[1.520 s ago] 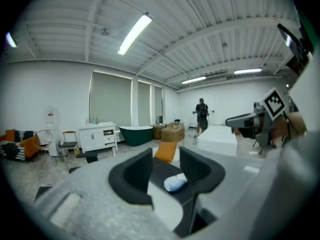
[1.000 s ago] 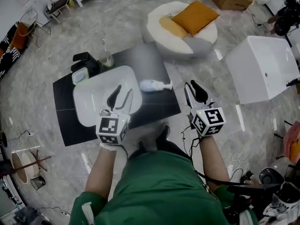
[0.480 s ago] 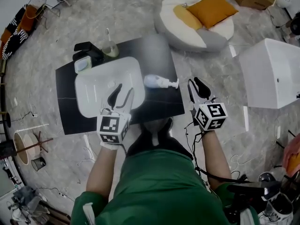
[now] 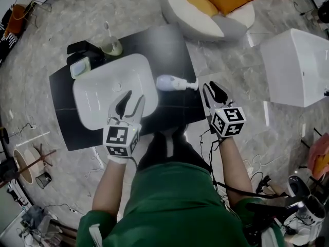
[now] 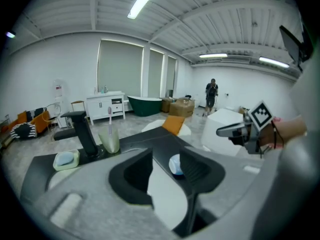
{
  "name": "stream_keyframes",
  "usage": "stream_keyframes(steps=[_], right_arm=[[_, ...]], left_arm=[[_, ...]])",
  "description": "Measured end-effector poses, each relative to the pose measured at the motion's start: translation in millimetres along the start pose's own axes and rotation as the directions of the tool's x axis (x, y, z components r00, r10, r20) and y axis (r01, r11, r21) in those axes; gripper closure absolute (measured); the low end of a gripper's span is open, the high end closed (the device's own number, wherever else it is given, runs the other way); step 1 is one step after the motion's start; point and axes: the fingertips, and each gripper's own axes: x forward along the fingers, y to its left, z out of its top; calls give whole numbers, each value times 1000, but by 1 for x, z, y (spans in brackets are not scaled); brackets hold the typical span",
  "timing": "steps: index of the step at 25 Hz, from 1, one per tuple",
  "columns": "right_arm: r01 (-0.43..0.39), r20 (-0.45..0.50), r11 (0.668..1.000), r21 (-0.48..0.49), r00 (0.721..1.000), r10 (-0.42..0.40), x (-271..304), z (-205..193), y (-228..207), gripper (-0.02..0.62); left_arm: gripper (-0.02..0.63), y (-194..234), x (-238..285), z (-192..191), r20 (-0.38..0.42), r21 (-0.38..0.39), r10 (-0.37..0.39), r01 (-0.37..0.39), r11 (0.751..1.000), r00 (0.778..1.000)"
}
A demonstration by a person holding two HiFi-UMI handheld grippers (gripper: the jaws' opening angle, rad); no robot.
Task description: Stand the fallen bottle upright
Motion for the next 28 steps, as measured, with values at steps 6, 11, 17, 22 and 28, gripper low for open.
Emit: stream_keyframes(steps=[6,11,17,22,28], right_arm=[[20,-45,1000,10,999,-19,23,-29,-4,502],[16,-80,1000,16,997,-15,37,-48,-5,502],[-3,-118,1000,22,993,6,46,-66,3,502],[5,-158,1000,19,987,-2,52,-74,3,502],[-5,-176,1000,23,984,9,59,-80,5,502]], left_arm=[[437,10,15,-26,-43,-20,-20,19,1000,999],[437,13,26,-46,-79,-33,-33,30,999,996],[437,16,29,-53,-91,-36,-36,33,999,995],[437,18,27,-50,-90,-36,-29,26,999,995],[437,21,24,-52,-76,-102,-37,29,994,996]])
